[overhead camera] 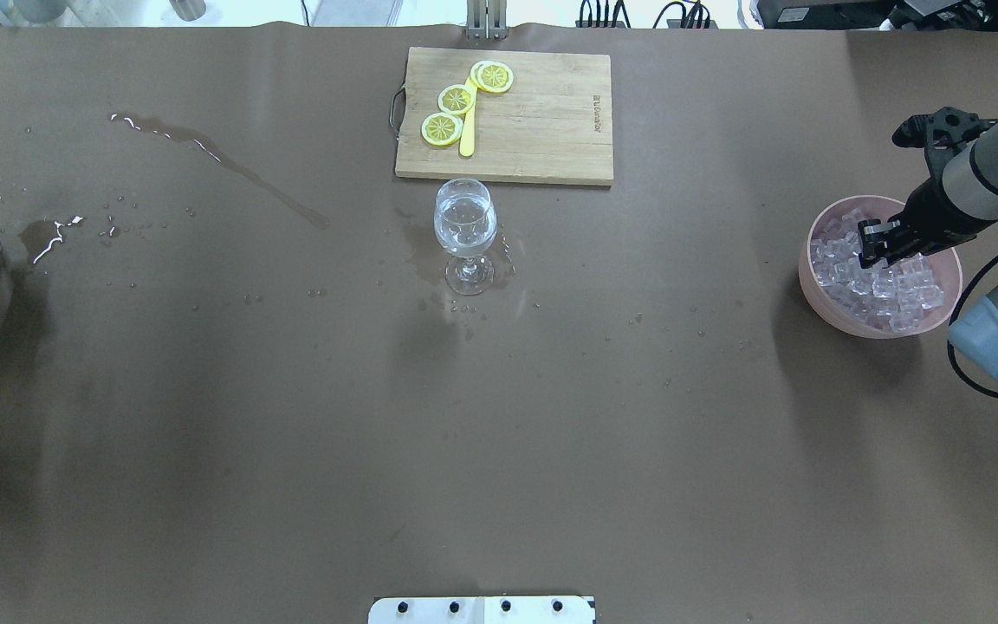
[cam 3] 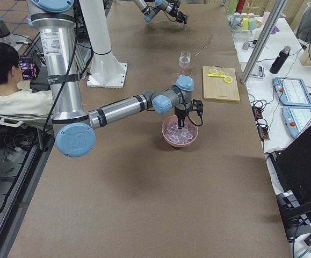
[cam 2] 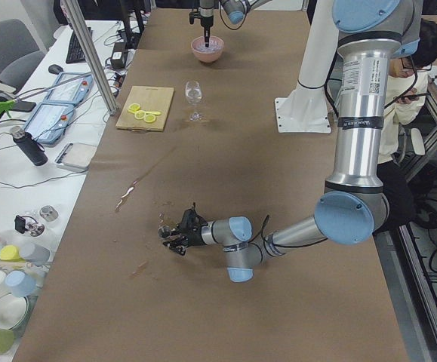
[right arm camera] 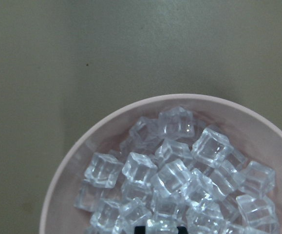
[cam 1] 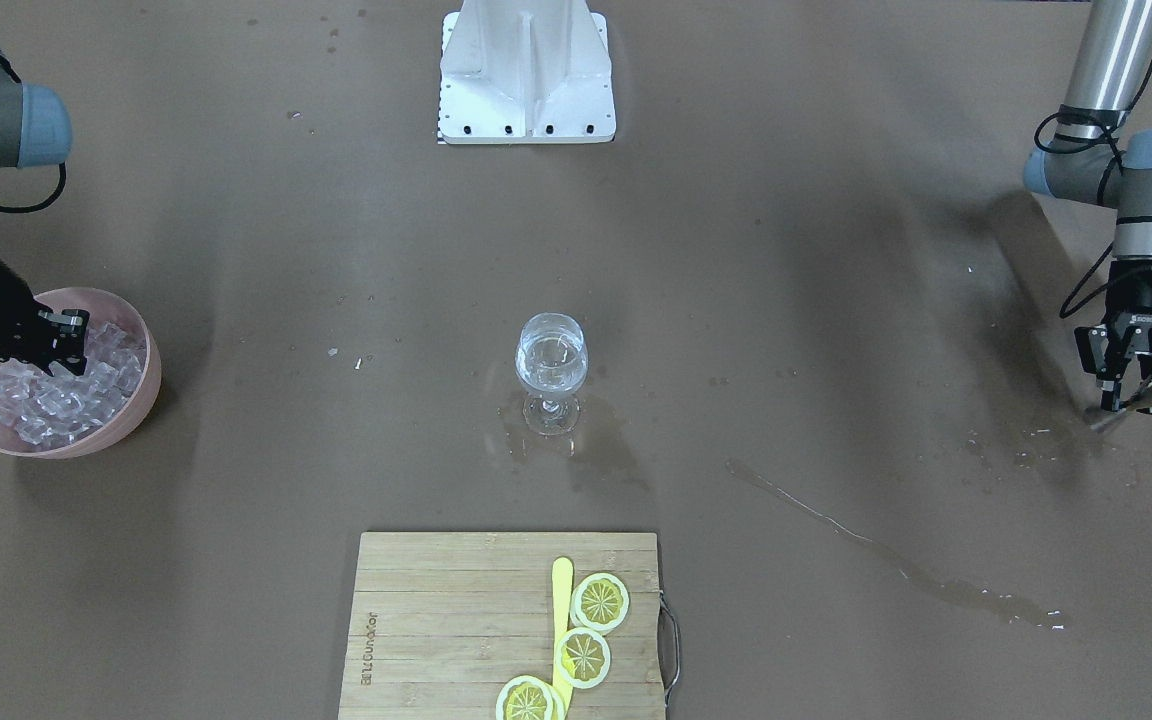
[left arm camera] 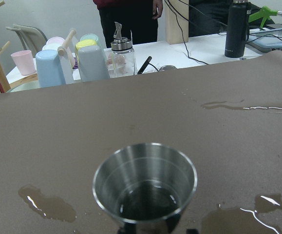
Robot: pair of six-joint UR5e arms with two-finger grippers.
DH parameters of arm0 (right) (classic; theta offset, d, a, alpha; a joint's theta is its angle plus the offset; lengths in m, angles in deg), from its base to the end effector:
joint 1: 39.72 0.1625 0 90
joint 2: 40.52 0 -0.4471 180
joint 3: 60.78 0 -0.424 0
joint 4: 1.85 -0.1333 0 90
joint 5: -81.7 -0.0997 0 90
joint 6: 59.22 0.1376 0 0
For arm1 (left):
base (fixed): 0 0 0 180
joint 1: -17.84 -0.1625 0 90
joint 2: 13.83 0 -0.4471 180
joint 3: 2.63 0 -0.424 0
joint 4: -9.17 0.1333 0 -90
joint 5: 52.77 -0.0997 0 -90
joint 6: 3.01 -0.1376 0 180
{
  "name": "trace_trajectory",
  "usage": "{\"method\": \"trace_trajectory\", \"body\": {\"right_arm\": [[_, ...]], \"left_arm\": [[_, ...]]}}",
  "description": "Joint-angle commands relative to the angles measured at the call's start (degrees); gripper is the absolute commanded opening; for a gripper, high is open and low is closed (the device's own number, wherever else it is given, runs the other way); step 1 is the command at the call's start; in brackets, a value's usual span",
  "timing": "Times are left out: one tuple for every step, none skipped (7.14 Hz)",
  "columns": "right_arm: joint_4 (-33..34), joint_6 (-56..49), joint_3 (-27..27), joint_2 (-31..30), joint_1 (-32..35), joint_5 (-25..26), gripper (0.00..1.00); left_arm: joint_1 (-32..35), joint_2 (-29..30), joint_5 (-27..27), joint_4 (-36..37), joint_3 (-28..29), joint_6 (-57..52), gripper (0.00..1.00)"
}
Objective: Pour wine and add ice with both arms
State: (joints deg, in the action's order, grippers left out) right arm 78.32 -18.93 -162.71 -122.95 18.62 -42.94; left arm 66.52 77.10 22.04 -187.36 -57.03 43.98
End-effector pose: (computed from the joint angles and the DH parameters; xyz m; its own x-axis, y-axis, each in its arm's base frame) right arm -0.2685 -0.5404 0.5140 0.7186 -0.0303 0.6948 -0.0093 0.9985 0.0532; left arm 0.2117 -0.4973 0.7973 0.7569 0.1361 -0.6392 0.5100 0.4887 0.7079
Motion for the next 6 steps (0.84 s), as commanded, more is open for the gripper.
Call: {"method": "trace_trajectory", "body": {"right_arm": [[8.1, 0.0, -6.5, 1.0, 1.3, -1.1, 0.14], [14.5, 0.0, -9.6, 4.0, 1.4, -1.1, 0.13], [21.0, 0.1, -11.0, 8.6, 1.4, -1.0, 0.12], [24.8, 3.5, -11.1, 13.0, 0.7, -1.0, 0.08], [25.0, 9.5, -10.8, 16.2, -1.6, -0.8, 0.05], [25.0, 13.0, -10.3, 18.4, -3.7, -0.4, 0.04]], "left_arm": [[0.3, 0.1, 0.1, 0.0, 0.0, 0.0, 0.47], [0.3, 0.1, 0.0, 0.0, 0.0, 0.0, 0.47], [0.3, 0.1, 0.0, 0.0, 0.0, 0.0, 0.47], [0.3, 0.1, 0.1, 0.0, 0.0, 0.0, 0.45], [0.3, 0.1, 0.1, 0.0, 0.0, 0.0, 0.41], [0.3, 0.1, 0.1, 0.0, 0.0, 0.0, 0.37]]}}
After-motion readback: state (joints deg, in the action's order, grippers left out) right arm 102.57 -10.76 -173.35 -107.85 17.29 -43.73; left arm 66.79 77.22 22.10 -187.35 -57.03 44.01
